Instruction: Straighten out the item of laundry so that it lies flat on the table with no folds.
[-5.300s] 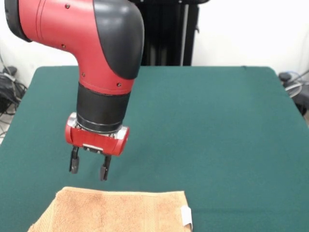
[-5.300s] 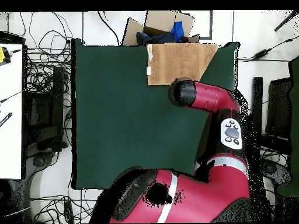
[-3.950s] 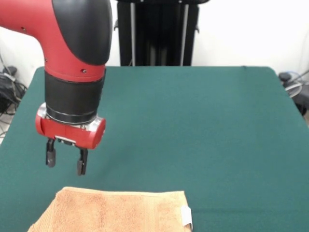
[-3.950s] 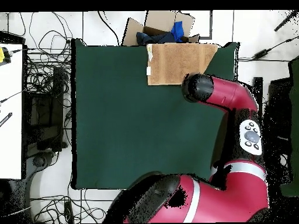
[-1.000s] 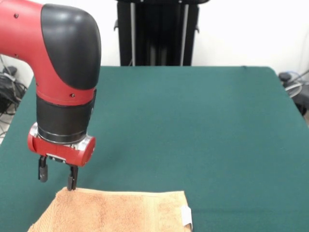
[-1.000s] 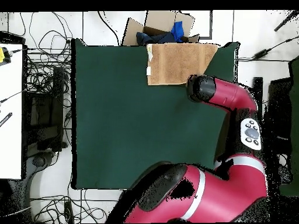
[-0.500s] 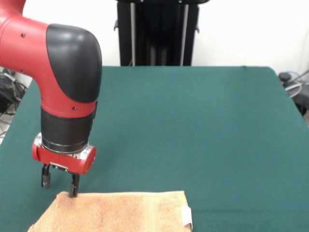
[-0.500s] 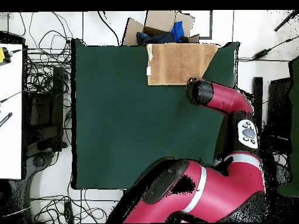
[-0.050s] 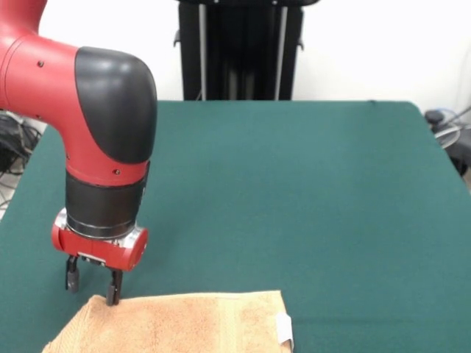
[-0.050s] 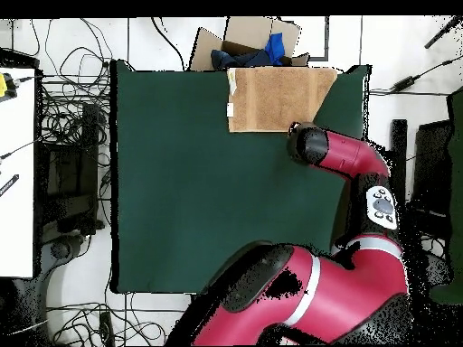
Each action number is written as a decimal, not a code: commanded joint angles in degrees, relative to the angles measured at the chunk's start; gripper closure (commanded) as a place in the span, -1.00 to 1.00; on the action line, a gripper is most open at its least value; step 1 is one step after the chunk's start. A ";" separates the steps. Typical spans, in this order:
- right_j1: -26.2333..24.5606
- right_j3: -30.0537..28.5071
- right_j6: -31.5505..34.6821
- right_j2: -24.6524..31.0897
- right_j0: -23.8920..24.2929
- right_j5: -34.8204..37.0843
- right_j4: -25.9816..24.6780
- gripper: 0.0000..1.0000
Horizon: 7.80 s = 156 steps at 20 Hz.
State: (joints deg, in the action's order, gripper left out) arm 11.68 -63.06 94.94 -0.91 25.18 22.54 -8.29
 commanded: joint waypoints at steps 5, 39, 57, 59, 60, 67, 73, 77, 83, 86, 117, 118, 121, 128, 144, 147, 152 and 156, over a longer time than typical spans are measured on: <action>-2.12 -7.24 2.90 5.97 1.23 -2.33 -2.00 -1.00; -1.26 -6.78 1.54 5.25 0.00 0.75 -2.43 1.00; 7.45 -19.51 1.28 5.08 0.23 -0.83 -4.10 1.00; 11.83 -26.34 2.94 4.96 0.54 -2.28 -4.08 1.00; 13.05 -28.25 3.40 4.74 0.49 -2.13 -3.93 1.00; 18.10 -38.51 4.82 5.15 1.30 -8.21 -5.60 1.00; 19.80 -41.92 7.94 2.86 -1.64 -8.50 -4.68 1.00; 20.91 -44.40 10.04 1.82 -3.69 -8.89 -3.75 1.00; 19.85 -43.61 10.46 1.53 -4.65 -12.08 -3.17 1.00; 18.61 -39.47 8.35 2.90 -3.36 -11.11 -2.51 1.00; 7.78 -5.49 0.08 5.20 -1.40 11.09 -3.11 1.00; 7.72 -5.48 0.47 5.12 -1.45 10.90 -3.21 1.00; 7.15 -4.67 1.50 5.16 -1.38 10.72 -2.78 1.00; 6.55 -3.28 -0.33 5.92 -0.99 12.11 -2.97 -1.00; 3.68 -0.70 0.87 5.39 -1.67 11.73 -3.00 -1.00; 1.25 0.24 3.24 4.18 -2.40 10.38 -3.07 -1.00; -0.57 -0.25 5.66 3.34 -2.79 7.16 -3.16 -1.00; -0.65 -1.36 6.95 2.68 -3.24 5.67 -3.20 -1.00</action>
State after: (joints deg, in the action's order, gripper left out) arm 13.29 -60.60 94.94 -0.15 24.06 29.53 -10.87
